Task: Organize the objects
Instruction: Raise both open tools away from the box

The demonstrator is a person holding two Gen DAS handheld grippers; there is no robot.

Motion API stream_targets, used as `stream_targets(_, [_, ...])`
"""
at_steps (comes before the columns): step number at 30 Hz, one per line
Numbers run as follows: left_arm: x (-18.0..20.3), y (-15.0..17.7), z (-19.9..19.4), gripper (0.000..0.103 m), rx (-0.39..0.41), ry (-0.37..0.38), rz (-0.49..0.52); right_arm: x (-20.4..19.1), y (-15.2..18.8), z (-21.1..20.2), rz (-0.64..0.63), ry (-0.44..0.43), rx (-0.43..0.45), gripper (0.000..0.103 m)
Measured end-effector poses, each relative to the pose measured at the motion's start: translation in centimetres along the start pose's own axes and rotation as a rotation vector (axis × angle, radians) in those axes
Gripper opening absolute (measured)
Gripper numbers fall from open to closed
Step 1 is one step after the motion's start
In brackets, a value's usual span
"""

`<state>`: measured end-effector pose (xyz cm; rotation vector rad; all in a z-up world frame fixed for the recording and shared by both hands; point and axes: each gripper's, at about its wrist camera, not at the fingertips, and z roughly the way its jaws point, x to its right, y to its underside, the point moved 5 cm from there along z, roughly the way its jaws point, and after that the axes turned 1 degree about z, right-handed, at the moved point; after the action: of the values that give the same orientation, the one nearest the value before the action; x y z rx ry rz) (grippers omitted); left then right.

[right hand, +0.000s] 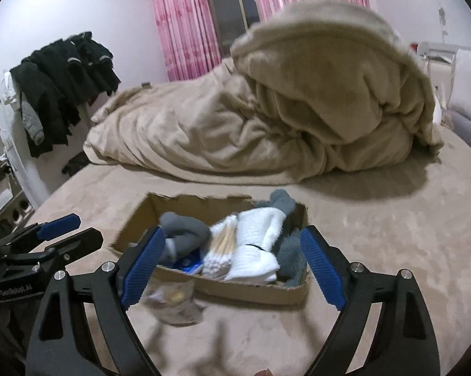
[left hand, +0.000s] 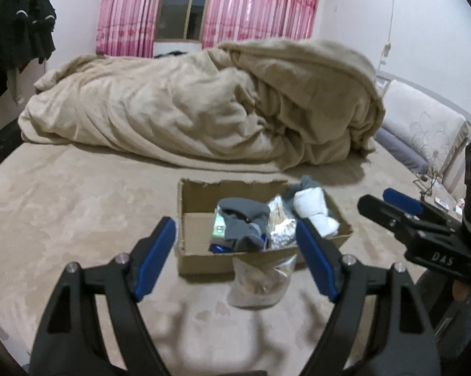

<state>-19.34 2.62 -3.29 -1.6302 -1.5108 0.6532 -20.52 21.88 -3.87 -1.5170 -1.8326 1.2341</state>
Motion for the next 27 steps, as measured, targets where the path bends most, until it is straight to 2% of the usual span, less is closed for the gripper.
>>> stream_targets(5, [0.0, 0.2, -3.8, 0.082, 0.028, 0.0, -0.017, -2.2, -0.1, -3.8, -0.03, -0.022, 0.036, 0.09])
stream_targets(12, [0.5, 2.0, -7.5, 0.082, 0.049, -0.001, -0.012, -4.4, 1.3, -6.4, -0.058, -0.054, 0.04, 0.09])
stream_targets(19, [-0.5, 4.9, -7.2, 0.082, 0.006, -0.014, -0.03, -4.9, 3.4, -6.3, -0.048, -0.055, 0.01, 0.09])
stream_targets(27, [-2.1, 7.7, -4.4, 0.082, -0.054, -0.038, -0.037, -5.1, 6.2, -3.5, -0.047, -0.055, -0.067, 0.09])
